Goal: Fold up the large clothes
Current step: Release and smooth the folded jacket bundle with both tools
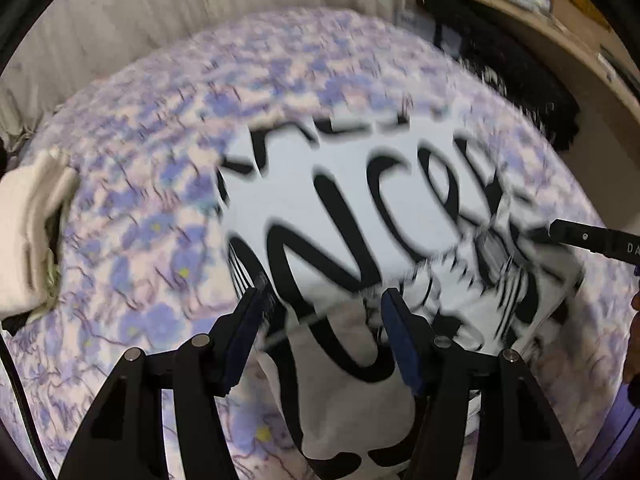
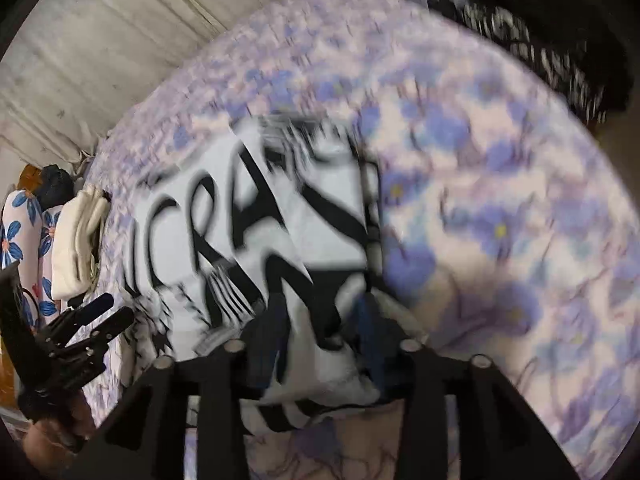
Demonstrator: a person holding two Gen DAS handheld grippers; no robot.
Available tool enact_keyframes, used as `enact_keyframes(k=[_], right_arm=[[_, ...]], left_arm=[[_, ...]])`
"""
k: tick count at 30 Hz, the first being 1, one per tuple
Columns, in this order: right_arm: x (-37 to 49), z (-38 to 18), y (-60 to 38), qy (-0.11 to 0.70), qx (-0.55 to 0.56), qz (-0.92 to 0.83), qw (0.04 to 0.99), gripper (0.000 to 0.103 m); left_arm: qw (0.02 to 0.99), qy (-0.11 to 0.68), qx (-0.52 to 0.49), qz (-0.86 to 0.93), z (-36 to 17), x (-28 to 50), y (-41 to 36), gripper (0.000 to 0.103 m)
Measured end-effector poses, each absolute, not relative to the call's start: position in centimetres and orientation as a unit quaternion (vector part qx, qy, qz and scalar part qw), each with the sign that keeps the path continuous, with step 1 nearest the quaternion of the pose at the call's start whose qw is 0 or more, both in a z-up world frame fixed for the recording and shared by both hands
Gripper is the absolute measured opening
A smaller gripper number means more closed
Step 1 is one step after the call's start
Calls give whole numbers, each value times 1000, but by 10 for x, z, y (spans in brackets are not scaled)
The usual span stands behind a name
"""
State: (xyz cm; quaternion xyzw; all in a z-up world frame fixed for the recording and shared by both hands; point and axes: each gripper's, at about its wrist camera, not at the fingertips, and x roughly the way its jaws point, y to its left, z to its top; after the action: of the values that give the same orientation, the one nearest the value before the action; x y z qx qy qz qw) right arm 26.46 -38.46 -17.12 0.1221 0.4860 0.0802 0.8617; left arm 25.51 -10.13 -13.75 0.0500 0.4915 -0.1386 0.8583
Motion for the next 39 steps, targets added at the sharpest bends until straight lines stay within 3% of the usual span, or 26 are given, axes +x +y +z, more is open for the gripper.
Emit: enact_keyframes(k=[5, 6, 8, 9, 17, 21, 32, 35, 39], right_arm=[[302, -152, -356, 450, 98, 123, 879, 40], [314, -153, -348, 449, 94, 128, 879, 40], [337, -157, -331, 447, 91, 145, 878, 40], [343, -159, -325, 447, 89, 150, 878, 40], [392, -206, -336, 484, 33, 70, 872, 37], [391, -217, -367, 498, 83, 80, 859, 34], [371, -186, -357, 500, 79, 76, 859, 33], [360, -172, -357, 502, 84, 81, 857, 33], [340, -152, -357, 502, 91, 85, 856, 33]], left_arm=[[874, 468, 0, -130, -123, 284, -103, 58], [874, 471, -10, -122, -125, 293, -106, 55], [869, 478, -33, -120, -131, 310, -112, 36], [866, 483, -48, -120, -135, 320, -114, 36], [873, 480, -49, -74, -176, 352, -112, 39], [875, 477, -38, -79, -181, 352, -113, 40], [863, 501, -26, -63, -162, 351, -111, 41], [860, 506, -28, -59, -149, 344, -107, 53], [858, 509, -33, -55, -129, 332, -103, 56]])
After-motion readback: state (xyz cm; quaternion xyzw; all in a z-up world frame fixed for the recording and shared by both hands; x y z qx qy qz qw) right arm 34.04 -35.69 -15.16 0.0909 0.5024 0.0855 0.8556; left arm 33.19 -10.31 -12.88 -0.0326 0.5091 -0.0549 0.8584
